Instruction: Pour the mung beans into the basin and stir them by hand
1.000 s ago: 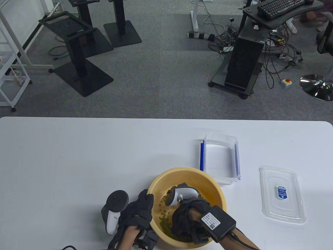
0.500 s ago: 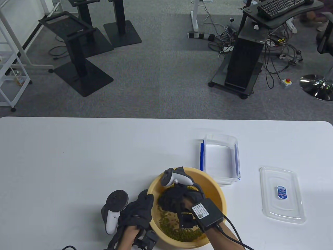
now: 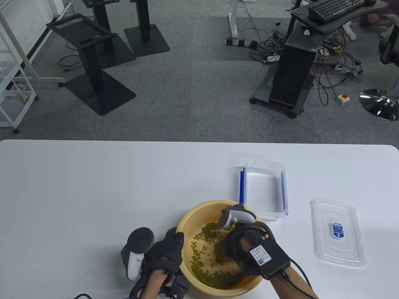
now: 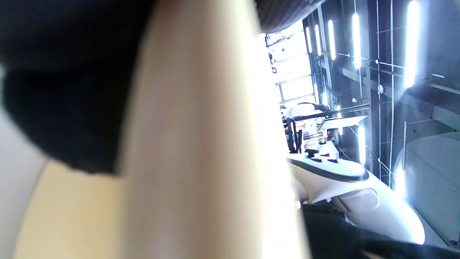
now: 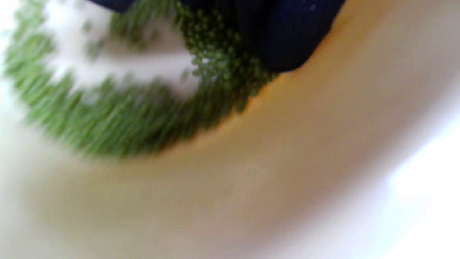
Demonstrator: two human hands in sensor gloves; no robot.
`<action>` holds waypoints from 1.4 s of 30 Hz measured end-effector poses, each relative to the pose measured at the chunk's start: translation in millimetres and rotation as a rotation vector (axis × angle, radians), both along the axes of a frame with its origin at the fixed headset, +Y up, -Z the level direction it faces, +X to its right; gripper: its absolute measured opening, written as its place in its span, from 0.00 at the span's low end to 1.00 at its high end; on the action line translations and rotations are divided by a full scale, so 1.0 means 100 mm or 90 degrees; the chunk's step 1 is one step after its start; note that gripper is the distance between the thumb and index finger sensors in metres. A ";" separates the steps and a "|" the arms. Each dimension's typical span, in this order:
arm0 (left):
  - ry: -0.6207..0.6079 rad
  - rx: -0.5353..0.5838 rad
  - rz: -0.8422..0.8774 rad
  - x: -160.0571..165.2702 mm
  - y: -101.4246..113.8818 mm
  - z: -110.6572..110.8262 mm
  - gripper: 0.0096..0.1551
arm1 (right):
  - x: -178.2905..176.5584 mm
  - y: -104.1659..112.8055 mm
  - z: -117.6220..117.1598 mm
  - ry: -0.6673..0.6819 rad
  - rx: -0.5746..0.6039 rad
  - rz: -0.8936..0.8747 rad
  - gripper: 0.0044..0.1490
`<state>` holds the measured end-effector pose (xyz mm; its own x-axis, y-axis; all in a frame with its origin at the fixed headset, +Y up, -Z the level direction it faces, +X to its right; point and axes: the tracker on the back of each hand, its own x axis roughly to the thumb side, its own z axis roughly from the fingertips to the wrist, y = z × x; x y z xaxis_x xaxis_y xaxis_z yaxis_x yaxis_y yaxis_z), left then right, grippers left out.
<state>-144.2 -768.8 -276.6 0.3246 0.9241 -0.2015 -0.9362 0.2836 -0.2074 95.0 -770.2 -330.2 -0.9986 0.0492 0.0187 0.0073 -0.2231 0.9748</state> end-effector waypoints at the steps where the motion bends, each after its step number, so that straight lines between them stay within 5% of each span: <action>1: -0.001 0.000 0.000 0.00 0.00 0.00 0.38 | -0.06 0.00 0.06 0.020 -0.002 -0.011 0.44; 5: -0.011 -0.007 0.013 0.00 -0.01 -0.01 0.38 | -0.38 -0.06 0.24 0.045 -0.073 -0.058 0.42; 9: -0.013 -0.011 0.020 0.00 -0.01 -0.01 0.38 | -0.65 -0.04 0.13 0.019 -0.063 -0.089 0.43; 14: -0.014 -0.006 0.009 0.00 -0.01 0.00 0.38 | -0.76 -0.03 -0.12 0.023 0.040 -0.092 0.40; 18: -0.017 -0.007 0.004 0.00 0.01 0.00 0.38 | -0.68 0.01 -0.31 -0.008 0.230 -0.091 0.39; 20: -0.016 0.006 -0.021 0.01 0.02 0.00 0.39 | -0.58 0.00 -0.37 0.001 0.267 -0.069 0.39; 27: -0.017 0.002 -0.004 0.00 0.00 0.00 0.39 | -0.12 0.04 -0.45 -0.023 0.189 0.052 0.46; 32: -0.022 -0.007 0.008 0.00 0.00 0.00 0.39 | 0.09 0.05 -0.34 -0.049 0.168 0.018 0.48; 38: -0.024 -0.014 0.021 -0.01 -0.01 0.00 0.39 | -0.13 0.01 0.11 0.094 0.058 0.016 0.45; 42: -0.025 -0.017 0.027 -0.01 -0.01 0.00 0.39 | -0.42 -0.07 0.32 0.113 -0.055 -0.029 0.41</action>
